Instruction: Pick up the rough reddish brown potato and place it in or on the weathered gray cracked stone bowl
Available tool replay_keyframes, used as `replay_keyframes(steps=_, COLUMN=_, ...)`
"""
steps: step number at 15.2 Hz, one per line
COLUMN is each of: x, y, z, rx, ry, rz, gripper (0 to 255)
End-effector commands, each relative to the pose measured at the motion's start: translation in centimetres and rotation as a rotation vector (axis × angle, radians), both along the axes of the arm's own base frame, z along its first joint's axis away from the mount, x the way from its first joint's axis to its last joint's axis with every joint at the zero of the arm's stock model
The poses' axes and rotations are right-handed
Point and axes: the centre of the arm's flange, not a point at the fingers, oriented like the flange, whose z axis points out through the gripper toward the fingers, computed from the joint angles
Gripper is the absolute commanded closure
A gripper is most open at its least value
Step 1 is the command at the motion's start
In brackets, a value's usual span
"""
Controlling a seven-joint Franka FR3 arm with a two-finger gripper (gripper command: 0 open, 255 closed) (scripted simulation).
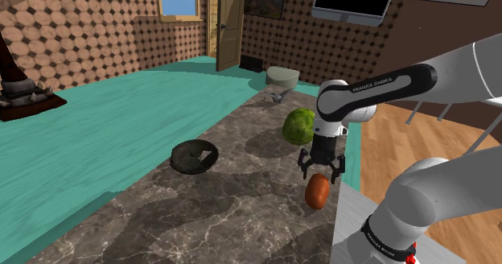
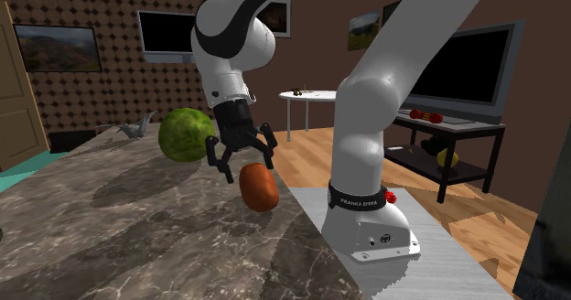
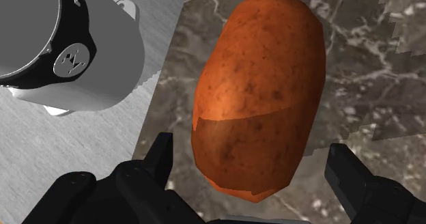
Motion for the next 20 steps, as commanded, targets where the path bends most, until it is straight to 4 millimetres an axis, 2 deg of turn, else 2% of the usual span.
replay_keyframes(steps=1, x=0.0, y=0.0, z=0.0, rx=0.000, ry=0.000, rz=0.000, gripper=255)
replay_keyframes(steps=10, x=0.0, y=0.0, z=0.0, rx=0.000, ry=0.000, rz=0.000, gripper=255)
replay_keyframes(steps=20, x=0.0, y=0.0, z=5.3, rx=0.000, ry=0.000, rz=0.000, gripper=255)
